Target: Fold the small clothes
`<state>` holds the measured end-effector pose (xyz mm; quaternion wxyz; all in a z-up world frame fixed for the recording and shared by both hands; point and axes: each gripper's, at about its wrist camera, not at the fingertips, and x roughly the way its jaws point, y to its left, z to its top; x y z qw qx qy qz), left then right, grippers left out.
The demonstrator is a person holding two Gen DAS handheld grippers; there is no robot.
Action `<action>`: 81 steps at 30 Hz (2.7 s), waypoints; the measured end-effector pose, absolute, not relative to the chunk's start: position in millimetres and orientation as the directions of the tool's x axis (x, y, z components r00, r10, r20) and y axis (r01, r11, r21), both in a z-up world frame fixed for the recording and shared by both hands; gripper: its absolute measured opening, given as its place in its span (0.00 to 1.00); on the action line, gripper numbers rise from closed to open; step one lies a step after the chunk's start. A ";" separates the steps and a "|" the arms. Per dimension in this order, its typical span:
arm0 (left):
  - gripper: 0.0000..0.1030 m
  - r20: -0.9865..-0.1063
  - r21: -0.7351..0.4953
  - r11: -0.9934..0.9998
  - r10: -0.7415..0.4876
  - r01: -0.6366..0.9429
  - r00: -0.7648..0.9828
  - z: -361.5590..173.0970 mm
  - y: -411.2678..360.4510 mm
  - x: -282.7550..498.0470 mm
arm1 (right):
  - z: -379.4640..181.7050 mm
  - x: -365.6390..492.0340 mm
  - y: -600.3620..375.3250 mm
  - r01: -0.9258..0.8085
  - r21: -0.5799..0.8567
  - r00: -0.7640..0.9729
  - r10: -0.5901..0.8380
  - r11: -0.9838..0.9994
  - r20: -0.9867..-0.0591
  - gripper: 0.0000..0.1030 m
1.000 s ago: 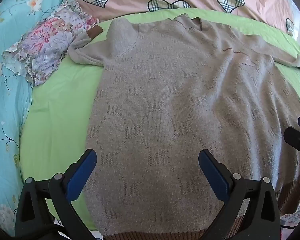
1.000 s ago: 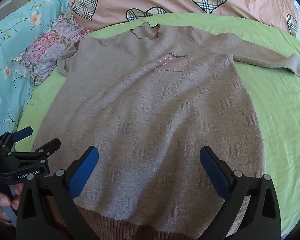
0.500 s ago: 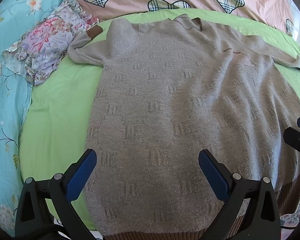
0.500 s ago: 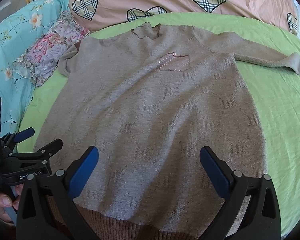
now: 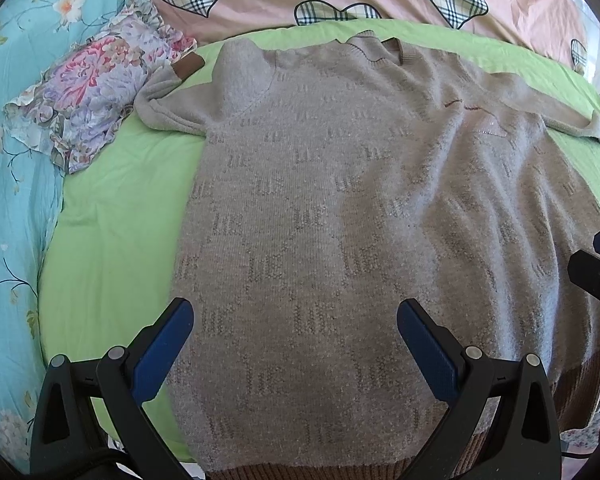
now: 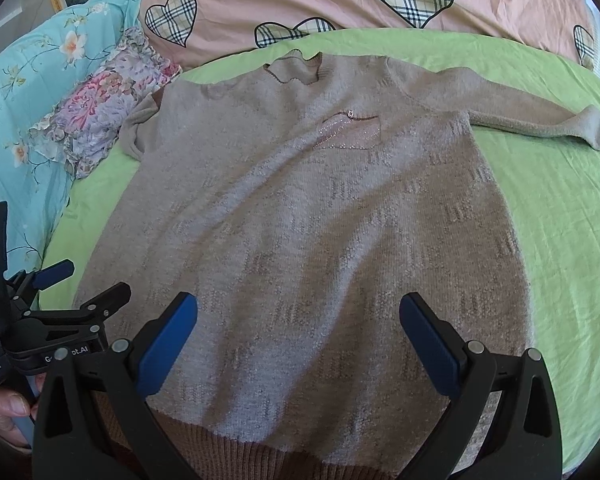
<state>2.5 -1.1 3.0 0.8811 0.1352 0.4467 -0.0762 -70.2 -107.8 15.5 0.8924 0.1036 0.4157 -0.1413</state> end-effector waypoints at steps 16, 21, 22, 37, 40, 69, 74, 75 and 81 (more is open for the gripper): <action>0.99 -0.803 0.181 0.949 -0.008 0.257 0.595 4.1 -3.5 3.8 | 19.1 -68.1 -108.7 0.347 0.048 0.585 -0.177 0.937 -0.791 0.98; 0.99 -0.809 0.186 0.948 -0.003 0.260 0.588 3.2 -3.5 6.3 | 18.5 -67.3 -109.7 0.351 0.046 0.575 -0.177 0.935 -0.798 0.98; 0.99 -0.813 0.184 0.947 -0.003 0.262 0.582 3.1 -3.1 7.1 | 17.8 -67.5 -112.0 0.352 0.047 0.571 -0.175 0.935 -0.802 0.98; 0.99 -0.794 0.186 0.947 -0.013 0.263 0.608 5.7 -11.3 23.2 | 19.1 -60.7 -124.4 0.355 0.042 0.592 -0.190 0.934 -0.784 0.98; 0.99 -0.781 0.195 0.946 -0.010 0.260 0.625 8.1 -14.7 26.6 | 21.3 -59.2 -127.9 0.354 0.040 0.600 -0.194 0.934 -0.776 0.98; 0.99 -0.782 0.160 0.969 0.007 0.190 0.623 33.5 -37.6 199.9 | 116.9 -193.0 -509.9 0.843 0.339 0.537 -0.608 0.418 -0.585 0.66; 0.99 -0.813 0.147 0.970 0.008 0.193 0.582 17.2 -46.0 222.5 | 96.9 -191.4 -577.4 0.867 0.367 0.498 -0.607 0.337 -0.619 0.56; 0.99 -0.822 0.143 0.970 0.005 0.198 0.569 12.4 -47.6 224.6 | 94.1 -187.6 -583.0 0.874 0.352 0.486 -0.613 0.335 -0.623 0.51; 0.99 -0.845 0.135 0.965 -0.008 0.227 0.535 -2.9 -46.8 223.8 | 100.8 -164.7 -561.7 0.853 0.341 0.522 -0.610 0.396 -0.596 0.08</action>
